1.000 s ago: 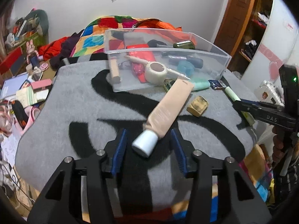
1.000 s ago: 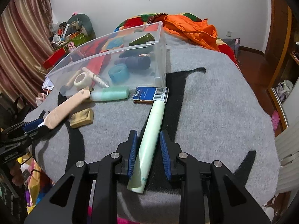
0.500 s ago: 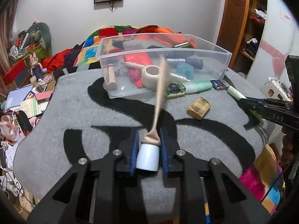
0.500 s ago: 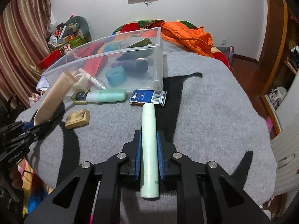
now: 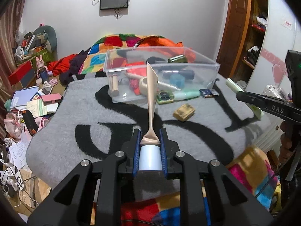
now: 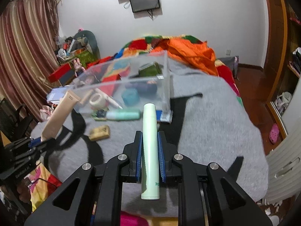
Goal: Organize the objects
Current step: 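Carry both tubes over the box and drop them in while both tools open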
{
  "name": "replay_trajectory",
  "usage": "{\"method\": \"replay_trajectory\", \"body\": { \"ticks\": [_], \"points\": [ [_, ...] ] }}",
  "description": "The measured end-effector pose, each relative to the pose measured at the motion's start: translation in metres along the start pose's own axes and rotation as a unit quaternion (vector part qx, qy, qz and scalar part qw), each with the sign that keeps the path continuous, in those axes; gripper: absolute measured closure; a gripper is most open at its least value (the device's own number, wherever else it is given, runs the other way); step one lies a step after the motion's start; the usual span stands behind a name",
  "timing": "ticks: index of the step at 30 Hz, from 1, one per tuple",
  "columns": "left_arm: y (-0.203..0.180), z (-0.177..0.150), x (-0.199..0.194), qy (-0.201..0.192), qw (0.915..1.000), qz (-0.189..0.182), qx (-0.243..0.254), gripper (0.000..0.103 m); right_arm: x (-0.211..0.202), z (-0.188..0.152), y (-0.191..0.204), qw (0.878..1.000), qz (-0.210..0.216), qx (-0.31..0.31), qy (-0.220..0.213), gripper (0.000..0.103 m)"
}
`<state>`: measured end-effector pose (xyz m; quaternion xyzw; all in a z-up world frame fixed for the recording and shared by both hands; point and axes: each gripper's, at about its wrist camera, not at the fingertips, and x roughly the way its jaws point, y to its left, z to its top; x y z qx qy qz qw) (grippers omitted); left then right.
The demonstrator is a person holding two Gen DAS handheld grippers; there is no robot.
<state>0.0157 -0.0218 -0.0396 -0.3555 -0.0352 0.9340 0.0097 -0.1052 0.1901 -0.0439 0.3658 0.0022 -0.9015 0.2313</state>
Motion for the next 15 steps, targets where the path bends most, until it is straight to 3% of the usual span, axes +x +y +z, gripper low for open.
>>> {"method": "replay_trajectory", "body": {
  "ticks": [15],
  "points": [
    [-0.004, 0.045, -0.008, -0.039, 0.9992, -0.009, 0.003, 0.084, -0.006, 0.05, 0.013, 0.998, 0.017, -0.011, -0.054, 0.089]
  ]
}}
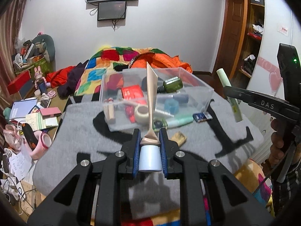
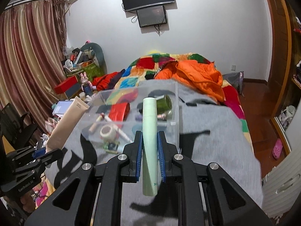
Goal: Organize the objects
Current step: 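Carry both tubes over the box and drop them in while both tools open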
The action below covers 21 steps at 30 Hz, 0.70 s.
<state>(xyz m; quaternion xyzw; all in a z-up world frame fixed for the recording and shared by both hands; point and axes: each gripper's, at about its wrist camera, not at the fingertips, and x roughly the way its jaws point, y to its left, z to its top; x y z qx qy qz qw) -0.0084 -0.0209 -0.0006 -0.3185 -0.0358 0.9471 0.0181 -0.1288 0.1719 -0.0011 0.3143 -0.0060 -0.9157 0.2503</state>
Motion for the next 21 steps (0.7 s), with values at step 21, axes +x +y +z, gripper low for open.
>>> {"method": "replay_trajectory", "body": {
  "ticks": [21],
  "points": [
    [0.036, 0.077, 0.065, 0.0, 0.9998, -0.009, -0.017, 0.084, 0.052, 0.082, 0.016, 0.998, -0.034, -0.051, -0.035, 0.089]
  ]
}}
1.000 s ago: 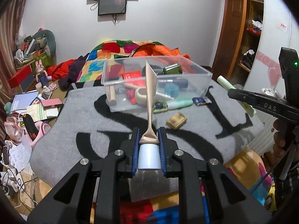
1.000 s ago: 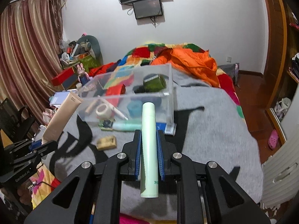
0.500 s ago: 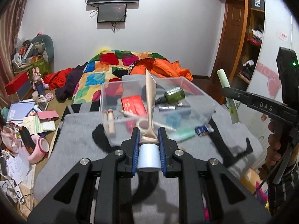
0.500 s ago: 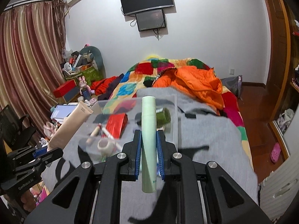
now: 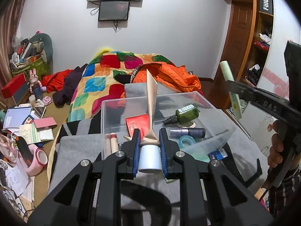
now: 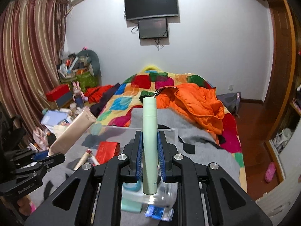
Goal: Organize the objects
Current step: 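Carry both tubes over the box and drop them in while both tools open, then grasp the tan square block with the left tool while the right grasps the blue Max card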
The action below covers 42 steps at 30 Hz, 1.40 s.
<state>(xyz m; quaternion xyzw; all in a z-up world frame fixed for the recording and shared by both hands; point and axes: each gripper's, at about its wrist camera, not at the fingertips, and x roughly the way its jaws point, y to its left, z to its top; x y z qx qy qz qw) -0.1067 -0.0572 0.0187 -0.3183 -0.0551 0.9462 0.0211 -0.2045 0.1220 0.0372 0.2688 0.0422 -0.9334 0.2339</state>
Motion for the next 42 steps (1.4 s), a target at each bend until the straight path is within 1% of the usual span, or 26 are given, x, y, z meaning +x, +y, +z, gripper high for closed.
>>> {"method": "replay_trajectory", "body": {
  "ticks": [5, 8, 11, 17, 22, 23, 25, 26, 28, 30, 31, 33, 34, 36, 37, 39, 40, 41, 42],
  "points": [
    [0.002, 0.006, 0.025, 0.022, 0.9997, -0.004, 0.006, 0.084, 0.037, -0.004, 0.022, 0.998, -0.023, -0.059, 0.028, 0.089],
    [0.004, 0.006, 0.04, 0.04, 0.9992, -0.009, 0.003, 0.084, 0.057, -0.011, 0.032, 0.995, -0.02, -0.089, 0.05, 0.089],
    [0.006, 0.004, 0.051, 0.053, 0.9986, -0.01, -0.001, 0.084, 0.072, -0.018, 0.037, 0.992, -0.009, -0.102, 0.069, 0.089],
    [0.007, 0.001, 0.061, 0.067, 0.9975, -0.019, -0.003, 0.084, 0.089, -0.03, 0.04, 0.989, 0.03, -0.093, 0.11, 0.089],
    [0.006, 0.001, 0.057, 0.066, 0.9976, -0.024, -0.003, 0.084, 0.094, -0.032, 0.033, 0.986, 0.063, -0.067, 0.136, 0.089],
    [0.005, 0.001, 0.056, 0.065, 0.9976, -0.023, -0.001, 0.084, 0.093, -0.032, 0.032, 0.986, 0.066, -0.064, 0.138, 0.087],
    [0.001, 0.002, 0.05, 0.062, 0.9979, -0.021, 0.003, 0.083, 0.09, -0.031, 0.029, 0.985, 0.077, -0.053, 0.143, 0.078],
    [0.0, 0.002, 0.048, 0.06, 0.998, -0.02, 0.005, 0.08, 0.088, -0.03, 0.027, 0.985, 0.081, -0.048, 0.141, 0.071],
    [-0.004, 0.002, 0.04, 0.052, 0.9984, -0.016, 0.01, 0.071, 0.08, -0.029, 0.022, 0.987, 0.084, -0.038, 0.129, 0.062],
    [-0.008, 0.003, 0.031, 0.041, 0.999, -0.01, 0.016, 0.057, 0.07, -0.027, 0.019, 0.989, 0.082, -0.033, 0.119, 0.058],
    [-0.01, 0.003, 0.025, 0.035, 0.9992, -0.006, 0.019, 0.053, 0.063, -0.027, 0.016, 0.99, 0.082, -0.03, 0.113, 0.057],
    [-0.013, 0.003, 0.016, 0.027, 0.9994, -0.002, 0.021, 0.037, 0.052, -0.026, 0.011, 0.991, 0.083, -0.023, 0.105, 0.051],
    [-0.014, 0.003, 0.011, 0.023, 0.9995, -0.001, 0.021, 0.035, 0.047, -0.025, 0.009, 0.991, 0.082, -0.019, 0.1, 0.048],
    [-0.017, 0.003, 0.003, 0.015, 0.9996, 0.0, 0.024, 0.03, 0.036, -0.024, 0.004, 0.993, 0.077, -0.014, 0.089, 0.04],
    [-0.018, 0.002, 0.0, 0.013, 0.9996, 0.002, 0.026, 0.028, 0.029, -0.025, 0.001, 0.994, 0.074, -0.012, 0.083, 0.037],
    [-0.021, 0.001, -0.005, 0.011, 0.9995, 0.007, 0.027, 0.018, 0.017, -0.025, -0.004, 0.995, 0.071, -0.004, 0.072, 0.027],
    [-0.022, 0.0, -0.008, 0.01, 0.9995, 0.009, 0.028, 0.016, 0.01, -0.027, -0.008, 0.995, 0.07, 0.001, 0.067, 0.024],
    [-0.023, -0.002, -0.011, 0.009, 0.9995, 0.008, 0.028, 0.012, 0.005, -0.028, -0.009, 0.996, 0.068, 0.004, 0.063, 0.02],
    [-0.023, -0.005, -0.014, 0.008, 0.9995, 0.006, 0.028, 0.008, 0.001, -0.029, -0.011, 0.996, 0.066, 0.006, 0.06, 0.02]
  ]
}}
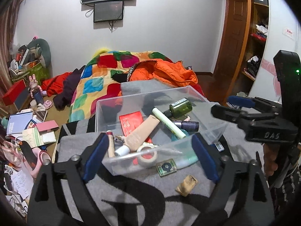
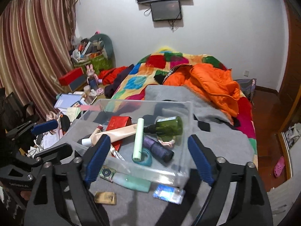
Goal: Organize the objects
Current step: 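Grasp the tan square block with the left tool while the right grasps the blue Max card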
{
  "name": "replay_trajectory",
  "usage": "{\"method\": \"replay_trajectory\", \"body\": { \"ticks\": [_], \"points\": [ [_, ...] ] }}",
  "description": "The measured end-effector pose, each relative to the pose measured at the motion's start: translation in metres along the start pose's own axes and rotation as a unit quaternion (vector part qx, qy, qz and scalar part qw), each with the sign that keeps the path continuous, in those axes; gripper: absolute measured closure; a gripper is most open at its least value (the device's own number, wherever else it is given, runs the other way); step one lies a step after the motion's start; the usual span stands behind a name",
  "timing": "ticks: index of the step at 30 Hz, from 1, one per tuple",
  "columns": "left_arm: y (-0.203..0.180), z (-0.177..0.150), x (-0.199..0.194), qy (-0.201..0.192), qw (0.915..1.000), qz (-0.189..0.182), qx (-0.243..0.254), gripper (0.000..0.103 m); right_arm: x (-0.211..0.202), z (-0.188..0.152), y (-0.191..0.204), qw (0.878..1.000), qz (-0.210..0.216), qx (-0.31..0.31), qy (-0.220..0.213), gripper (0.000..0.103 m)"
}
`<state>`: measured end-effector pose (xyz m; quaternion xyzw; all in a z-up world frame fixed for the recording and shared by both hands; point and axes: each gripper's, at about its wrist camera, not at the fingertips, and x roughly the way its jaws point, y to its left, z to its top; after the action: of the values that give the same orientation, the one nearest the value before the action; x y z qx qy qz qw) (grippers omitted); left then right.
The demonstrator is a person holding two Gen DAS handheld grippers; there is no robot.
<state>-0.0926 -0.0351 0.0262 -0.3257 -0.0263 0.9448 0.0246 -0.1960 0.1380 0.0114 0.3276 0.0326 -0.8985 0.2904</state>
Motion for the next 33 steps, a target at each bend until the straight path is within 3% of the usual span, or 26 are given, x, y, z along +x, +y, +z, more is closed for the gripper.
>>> {"method": "replay_trajectory", "body": {
  "ticks": [9, 17, 22, 23, 28, 31, 33],
  "points": [
    [-0.004, -0.035, 0.001, 0.041, 0.999, -0.016, -0.008, 0.008, -0.015, -0.04, -0.014, 0.999, -0.027, 0.006, 0.024, 0.019],
    [-0.018, -0.07, 0.022, 0.093, 0.9945, -0.047, -0.016, 0.008, 0.018, -0.08, -0.038, 0.994, -0.037, 0.051, 0.095, 0.019],
    [-0.04, -0.082, 0.039, 0.117, 0.9914, -0.057, 0.014, 0.008, 0.036, -0.094, -0.043, 0.99, -0.042, 0.062, 0.122, 0.019],
    [-0.044, -0.083, 0.042, 0.118, 0.9912, -0.057, 0.019, 0.01, 0.036, -0.094, -0.042, 0.99, -0.044, 0.06, 0.12, 0.019],
    [-0.056, -0.085, 0.059, 0.136, 0.9883, -0.06, 0.034, 0.038, 0.046, -0.088, -0.035, 0.99, -0.043, 0.05, 0.122, 0.02],
    [-0.061, -0.088, 0.059, 0.122, 0.9904, -0.043, 0.048, 0.045, 0.051, -0.087, -0.029, 0.99, -0.065, 0.036, 0.119, 0.029],
    [-0.062, -0.089, 0.057, 0.117, 0.9909, -0.045, 0.049, 0.061, 0.052, -0.089, -0.026, 0.99, -0.079, 0.027, 0.116, 0.037]
  ]
}}
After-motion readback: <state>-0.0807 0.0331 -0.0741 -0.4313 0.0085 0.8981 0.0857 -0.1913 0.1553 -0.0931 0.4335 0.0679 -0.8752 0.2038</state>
